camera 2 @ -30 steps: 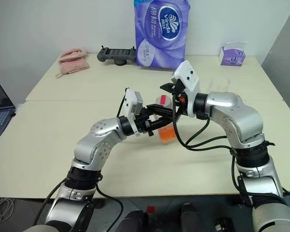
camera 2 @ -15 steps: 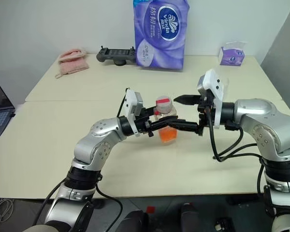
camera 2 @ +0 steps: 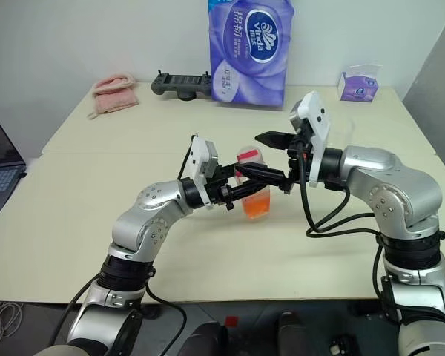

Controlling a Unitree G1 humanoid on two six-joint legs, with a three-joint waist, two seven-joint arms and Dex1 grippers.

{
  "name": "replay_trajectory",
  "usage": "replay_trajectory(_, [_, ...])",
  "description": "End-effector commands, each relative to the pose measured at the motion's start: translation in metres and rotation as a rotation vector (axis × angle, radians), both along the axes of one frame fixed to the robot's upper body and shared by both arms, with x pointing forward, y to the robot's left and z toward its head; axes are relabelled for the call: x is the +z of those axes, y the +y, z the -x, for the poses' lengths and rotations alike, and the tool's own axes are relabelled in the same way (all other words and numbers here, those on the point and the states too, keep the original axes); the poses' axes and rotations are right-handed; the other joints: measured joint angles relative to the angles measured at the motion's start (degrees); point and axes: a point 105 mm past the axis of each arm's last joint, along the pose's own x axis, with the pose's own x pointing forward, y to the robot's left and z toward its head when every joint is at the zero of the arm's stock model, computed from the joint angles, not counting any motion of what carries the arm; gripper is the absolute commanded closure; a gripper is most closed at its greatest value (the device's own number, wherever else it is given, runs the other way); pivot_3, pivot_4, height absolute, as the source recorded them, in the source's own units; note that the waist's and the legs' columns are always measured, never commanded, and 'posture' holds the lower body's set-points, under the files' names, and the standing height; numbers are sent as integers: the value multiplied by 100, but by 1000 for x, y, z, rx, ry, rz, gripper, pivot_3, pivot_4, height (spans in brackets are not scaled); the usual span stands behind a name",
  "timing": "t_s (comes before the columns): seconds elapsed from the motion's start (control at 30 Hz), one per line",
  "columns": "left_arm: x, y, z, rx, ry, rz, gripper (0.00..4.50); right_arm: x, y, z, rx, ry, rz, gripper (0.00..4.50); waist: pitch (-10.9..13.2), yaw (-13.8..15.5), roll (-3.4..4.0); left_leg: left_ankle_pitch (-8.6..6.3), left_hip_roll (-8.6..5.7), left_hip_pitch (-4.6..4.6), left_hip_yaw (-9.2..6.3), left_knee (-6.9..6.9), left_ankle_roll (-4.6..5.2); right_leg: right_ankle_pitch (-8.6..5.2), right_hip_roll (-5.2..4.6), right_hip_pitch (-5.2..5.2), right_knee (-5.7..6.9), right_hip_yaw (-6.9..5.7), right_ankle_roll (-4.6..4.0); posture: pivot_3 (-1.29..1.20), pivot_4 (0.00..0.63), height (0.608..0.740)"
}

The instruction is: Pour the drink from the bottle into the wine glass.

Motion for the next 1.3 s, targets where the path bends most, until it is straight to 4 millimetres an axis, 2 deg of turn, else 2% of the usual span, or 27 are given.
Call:
replay_trajectory(0.03, [15,-2,6,-16,-67,23,2390,14,4,3,8,-50,-10,0,0,0,0,0,0,0,0,0,0,0,0,0,0,0,0,0,150,740])
replay_trajectory(0.1, [15,-2,6,-13,-67,23,2390,13,5,1,-1,-46,-4,0,0,0,0,0,0,1,0,0,0,0,1,0,1,-1,0,0,150,740])
replay_trajectory(0.17, [15,-1,6,-10,-67,23,2390,13,6,-1,-7,-43,-2,360,0,-1,0,0,-1,1,0,0,0,0,1,0,1,-1,0,0,150,740])
replay_trajectory(0.37, [14,-1,6,-6,-65,22,2390,6,6,-5,-32,-49,49,2290,0,-1,0,0,-1,2,0,0,0,0,2,0,2,-1,0,0,150,740])
replay_trajectory(0.43, [14,-1,6,-5,-65,22,2390,2,5,-7,-47,-54,80,2732,0,-1,0,0,-1,2,0,0,0,0,2,0,2,-1,0,0,150,740])
replay_trajectory(0.57, [14,-1,5,-4,-66,22,2390,1,5,-9,-55,-62,95,2731,0,-1,0,0,-1,2,-1,0,0,0,2,0,2,-2,0,0,150,740])
replay_trajectory(0.7, [14,-2,6,-8,-64,22,2390,11,2,-6,-25,-79,54,2731,0,-1,0,0,-1,2,0,0,0,0,2,0,2,-1,0,0,150,740])
replay_trajectory(0.9, [13,-2,6,-14,-60,21,2391,29,-4,13,131,-57,-20,2731,0,-1,0,0,-1,0,0,0,0,0,1,0,0,-1,0,0,150,740])
replay_trajectory(1.13, [14,-4,7,-27,-57,29,2393,19,-15,32,275,-65,76,2731,0,0,0,0,-4,1,2,0,1,0,2,1,1,-1,0,0,150,740])
replay_trajectory(1.3, [13,-4,7,-34,-54,25,2394,22,-27,25,261,-119,62,2731,0,-1,0,0,-4,4,4,1,0,0,7,2,1,0,1,0,150,740])
